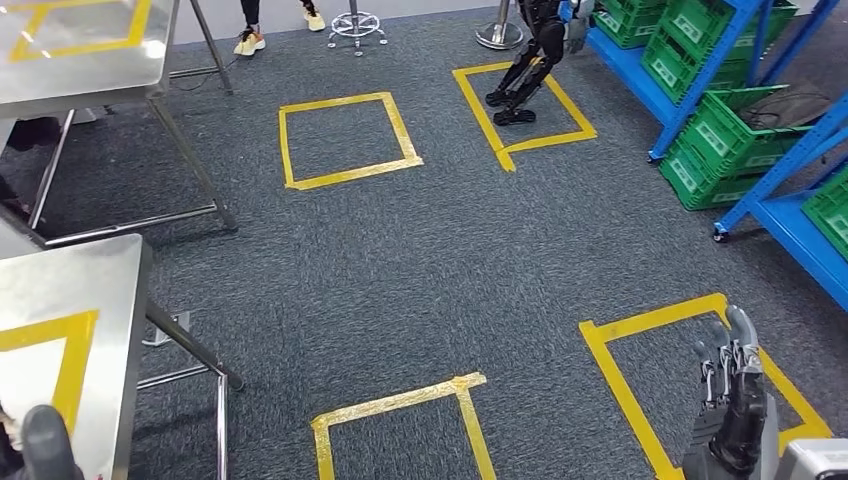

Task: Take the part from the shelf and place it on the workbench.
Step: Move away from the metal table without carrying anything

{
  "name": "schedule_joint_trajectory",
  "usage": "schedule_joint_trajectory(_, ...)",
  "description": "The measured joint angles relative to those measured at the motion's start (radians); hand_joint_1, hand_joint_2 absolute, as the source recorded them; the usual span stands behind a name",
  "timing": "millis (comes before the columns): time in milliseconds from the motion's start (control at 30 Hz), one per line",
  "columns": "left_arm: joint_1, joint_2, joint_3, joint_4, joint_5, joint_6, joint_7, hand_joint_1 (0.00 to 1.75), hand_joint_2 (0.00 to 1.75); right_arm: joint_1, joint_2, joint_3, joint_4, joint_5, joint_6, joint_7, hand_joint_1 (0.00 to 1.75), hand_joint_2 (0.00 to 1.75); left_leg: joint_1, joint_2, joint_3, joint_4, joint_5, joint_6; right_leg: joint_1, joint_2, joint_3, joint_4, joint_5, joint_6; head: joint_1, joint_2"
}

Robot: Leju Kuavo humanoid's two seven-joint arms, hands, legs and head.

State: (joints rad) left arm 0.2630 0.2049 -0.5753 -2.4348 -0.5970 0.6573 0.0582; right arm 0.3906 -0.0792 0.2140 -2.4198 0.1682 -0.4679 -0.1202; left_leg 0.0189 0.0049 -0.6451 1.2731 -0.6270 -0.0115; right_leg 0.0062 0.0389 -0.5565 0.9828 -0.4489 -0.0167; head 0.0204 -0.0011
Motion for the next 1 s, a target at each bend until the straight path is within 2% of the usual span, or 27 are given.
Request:
schedule_joint_trajectory(33,0.0,0.0,0.0,0.0,0.0,0.0,0.0,0.0,0.0,0.0,0.0,0.0,0.0,0.0,0.0,0.0,0.0,0.0,0.001,-0.002,0.004,-0.024,0.028,-0.001,-0.001,0.014,0.001,0.002,-0.002,0.002,-0.004,0.0)
schedule_joint_trajectory(67,0.0,0.0,0.0,0.0,0.0,0.0,0.0,0.0,0.0,0.0,0.0,0.0,0.0,0.0,0.0,0.001,0.0,0.0,0.003,-0.01,0.024,-0.082,0.069,-0.001,-0.002,0.028,0.002,0.007,-0.005,0.005,-0.008,0.0)
schedule_joint_trajectory(100,-0.001,0.001,0.0,0.0,0.0,0.0,0.0,0.0,0.0,0.0,0.0,0.0,0.0,0.0,0.0,0.001,0.0,0.0,0.007,-0.031,0.05,-0.145,0.102,0.0,-0.003,0.041,0.001,0.013,-0.009,0.009,-0.013,0.0)
schedule_joint_trajectory(133,0.0,0.001,0.0,0.0,-0.001,0.0,0.0,0.0,0.0,0.0,0.0,0.0,0.0,0.0,0.0,0.001,0.0,0.0,0.011,-0.053,0.072,-0.2,0.12,0.0,-0.003,0.054,-0.004,0.023,-0.014,0.015,-0.016,0.0)
schedule_joint_trajectory(167,0.0,0.001,0.0,0.0,-0.001,0.0,0.0,0.0,0.0,-0.001,0.0,0.0,0.0,0.0,0.0,0.002,0.0,0.0,0.012,-0.071,0.089,-0.235,0.127,0.002,-0.004,0.065,-0.01,0.03,-0.017,0.021,-0.018,0.0)
schedule_joint_trajectory(200,0.0,0.001,0.0,0.0,-0.001,0.0,0.0,0.0,0.0,0.0,0.001,0.0,0.0,0.0,0.0,0.002,0.0,0.0,0.011,-0.081,0.097,-0.246,0.121,0.006,-0.006,0.075,-0.018,0.034,-0.018,0.028,-0.018,0.0)
schedule_joint_trajectory(267,0.0,0.001,0.0,0.0,-0.002,0.0,0.0,0.0,0.0,0.0,0.001,-0.001,0.0,0.0,0.0,0.002,0.0,0.0,0.008,-0.064,0.104,-0.251,0.122,0.016,-0.011,0.093,-0.035,0.036,-0.015,0.042,-0.018,0.0)
schedule_joint_trajectory(300,-0.001,0.001,0.0,0.0,-0.002,0.0,0.0,0.0,0.0,0.001,0.002,-0.002,0.0,0.0,0.0,0.002,0.0,0.0,0.008,-0.053,0.106,-0.254,0.124,0.022,-0.012,0.086,-0.042,0.042,-0.018,0.047,-0.017,0.0)
schedule_joint_trajectory(333,-0.002,0.0,0.0,0.0,-0.002,0.0,-0.001,0.0,0.0,0.001,0.002,-0.003,0.0,0.0,0.0,0.002,0.0,0.0,0.01,-0.042,0.108,-0.257,0.126,0.027,-0.011,0.067,-0.054,0.062,-0.03,0.052,-0.013,0.0)
schedule_joint_trajectory(400,-0.002,0.0,0.0,0.0,-0.002,0.0,-0.001,0.0,0.0,0.0,0.002,-0.006,0.0,0.0,0.0,0.002,0.0,0.0,0.008,-0.017,0.111,-0.26,0.126,0.035,-0.011,0.006,-0.101,0.161,-0.082,0.059,0.001,0.0)
schedule_joint_trajectory(433,-0.001,0.0,0.0,0.0,-0.002,0.0,-0.001,0.0,0.0,0.0,0.002,-0.007,0.0,0.0,0.001,0.002,0.0,0.0,0.005,-0.004,0.111,-0.26,0.124,0.038,-0.013,-0.013,-0.134,0.226,-0.111,0.062,0.008,0.0)
schedule_joint_trajectory(467,-0.001,0.0,0.0,0.0,-0.001,0.0,0.0,0.0,0.0,0.0,0.003,-0.008,0.001,0.0,0.001,0.002,0.0,0.0,0.003,0.009,0.111,-0.26,0.123,0.04,-0.015,-0.023,-0.16,0.277,-0.129,0.064,0.012,0.0)
schedule_joint_trajectory(500,-0.001,0.0,0.0,0.001,0.0,0.0,0.0,0.0,0.0,0.0,0.003,-0.008,0.002,-0.001,0.001,0.002,0.0,0.0,0.001,0.023,0.112,-0.26,0.121,0.04,-0.017,-0.028,-0.172,0.3,-0.131,0.065,0.015,0.0)
schedule_joint_trajectory(533,-0.001,0.0,0.0,0.001,0.001,0.0,0.0,0.0,0.0,0.0,0.004,-0.008,0.002,-0.002,0.001,0.002,0.0,0.0,-0.001,0.035,0.113,-0.26,0.119,0.04,-0.018,-0.031,-0.164,0.285,-0.115,0.065,0.018,0.0)
schedule_joint_trajectory(567,-0.001,0.0,0.0,0.001,0.003,0.0,0.0,0.0,0.0,0.0,0.004,-0.009,0.003,-0.003,0.001,0.002,0.0,0.0,-0.002,0.046,0.116,-0.26,0.117,0.039,-0.017,-0.037,-0.137,0.233,-0.086,0.062,0.021,0.0)
schedule_joint_trajectory(633,-0.002,0.0,0.0,0.001,0.006,0.0,-0.001,0.0,0.0,0.0,0.004,-0.01,0.003,-0.004,0.001,0.001,0.0,0.0,-0.004,0.065,0.123,-0.26,0.111,0.034,-0.011,-0.072,-0.069,0.104,-0.037,0.051,0.025,0.0)
schedule_joint_trajectory(667,-0.002,0.0,0.0,0.001,0.008,0.0,-0.001,0.0,0.0,-0.001,0.004,-0.011,0.003,-0.005,0.001,0.001,0.0,0.0,-0.005,0.073,0.126,-0.26,0.108,0.03,-0.006,-0.085,-0.046,0.062,-0.025,0.044,0.025,0.0)
schedule_joint_trajectory(700,-0.002,0.0,0.0,0.001,0.009,0.0,-0.001,0.0,0.0,-0.002,0.004,-0.012,0.003,-0.006,0.001,0.0,0.0,0.0,-0.004,0.08,0.129,-0.261,0.105,0.024,-0.001,-0.093,-0.038,0.043,-0.024,0.038,0.025,0.0)
schedule_joint_trajectory(767,-0.003,0.0,0.0,0.001,0.012,0.0,-0.002,0.0,0.0,-0.002,0.005,-0.014,0.002,-0.007,0.001,-0.001,0.0,0.0,-0.001,0.092,0.137,-0.266,0.102,0.012,0.004,-0.075,-0.031,0.035,-0.023,0.026,0.026,0.0)
schedule_joint_trajectory(800,-0.005,0.001,0.0,0.001,0.014,0.0,-0.003,0.0,0.0,-0.001,0.005,-0.014,0.001,-0.007,0.001,-0.002,0.0,0.0,0.001,0.087,0.14,-0.264,0.097,0.008,0.003,-0.066,-0.021,0.026,-0.019,0.021,0.026,0.0)
schedule_joint_trajectory(867,-0.008,0.001,0.0,0.002,0.017,0.0,-0.004,0.0,0.0,-0.002,0.006,-0.014,0.0,-0.007,0.001,-0.003,0.0,0.0,0.003,0.048,0.123,-0.219,0.067,0.002,-0.002,-0.048,0.003,0.005,-0.009,0.009,0.02,0.0)
schedule_joint_trajectory(933,-0.007,0.002,0.0,0.002,0.019,0.0,-0.005,0.0,0.0,-0.005,0.006,-0.014,0.001,-0.008,0.0,-0.004,0.0,0.0,0.004,0.009,0.063,-0.099,0.013,0.0,-0.001,-0.03,0.006,0.0,-0.007,0.001,0.006,0.0)
schedule_joint_trajectory(967,-0.006,0.003,0.0,0.002,0.02,0.0,-0.004,0.0,0.0,-0.005,0.006,-0.014,0.002,-0.008,0.0,-0.004,0.0,0.0,0.004,0.003,0.03,-0.042,-0.005,0.0,0.001,-0.018,0.006,0.001,-0.008,-0.001,0.001,0.0)
schedule_joint_trajectory(1000,-0.005,0.004,0.0,0.002,0.021,0.0,-0.004,0.0,0.0,-0.005,0.006,-0.014,0.003,-0.009,0.0,-0.004,0.0,0.0,0.003,0.001,0.009,-0.01,-0.007,0.0,0.002,-0.006,0.005,0.002,-0.01,-0.002,-0.003,0.0)
